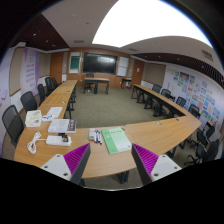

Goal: Unplug charger

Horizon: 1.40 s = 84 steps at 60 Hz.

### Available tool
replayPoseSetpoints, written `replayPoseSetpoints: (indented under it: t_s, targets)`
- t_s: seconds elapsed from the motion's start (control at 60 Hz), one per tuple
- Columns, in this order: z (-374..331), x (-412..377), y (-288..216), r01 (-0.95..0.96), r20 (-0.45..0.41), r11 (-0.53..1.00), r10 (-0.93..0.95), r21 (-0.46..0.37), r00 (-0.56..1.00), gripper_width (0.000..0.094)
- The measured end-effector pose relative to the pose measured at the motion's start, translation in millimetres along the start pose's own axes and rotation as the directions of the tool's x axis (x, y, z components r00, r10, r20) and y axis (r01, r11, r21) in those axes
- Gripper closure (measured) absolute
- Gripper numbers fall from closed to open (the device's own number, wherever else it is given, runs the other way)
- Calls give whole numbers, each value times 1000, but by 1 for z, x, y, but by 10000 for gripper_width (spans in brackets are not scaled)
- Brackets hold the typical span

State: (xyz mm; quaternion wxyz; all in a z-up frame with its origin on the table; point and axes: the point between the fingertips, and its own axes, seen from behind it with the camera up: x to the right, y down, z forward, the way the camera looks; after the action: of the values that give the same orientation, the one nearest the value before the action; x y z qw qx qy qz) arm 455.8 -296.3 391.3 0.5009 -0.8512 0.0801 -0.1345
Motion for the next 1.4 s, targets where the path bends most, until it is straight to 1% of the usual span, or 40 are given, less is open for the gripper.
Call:
replayPoseSetpoints:
  t_s: [0.15,0.333,0.35,0.367,0.433,0.533,0.633,0.7,0.75,0.833,0.917,0.967,1.083,1.167,1.233,1.283,1.4]
  targets:
    - [14,-8,23,3,10,999,-2,-47,1000,82]
    - [61,-49,86,27,45,990,-21,-138,999,82]
    - [57,-51,90,31,50,989,-23,-148,998,82]
    - [55,-54,94,34,57,987,-26,-156,998,79]
    - [83,-93,123,52,92,981,-35,-189,995,79]
    - [110,-156,148,59,164,977,-25,-207,986,75]
    - [152,-224,160,61,229,982,-19,-179,973,74]
    - [181,-270,154,52,274,990,-13,-133,962,77]
    - [206,-299,149,45,289,993,-12,-106,957,81]
    - [252,-331,140,32,279,997,-13,-64,960,76]
    - [299,-349,131,31,243,999,-21,-35,970,79]
    - [324,-354,125,32,221,999,-27,-19,975,96]
    - [374,-358,114,28,175,1000,-27,-2,984,181]
    - [400,-362,114,24,169,1000,-22,-13,985,264]
    - [414,-364,117,38,163,999,-33,-26,986,393]
    - [421,-364,119,50,162,998,-45,-26,986,549]
    - [421,-365,118,47,164,999,-42,-25,985,596]
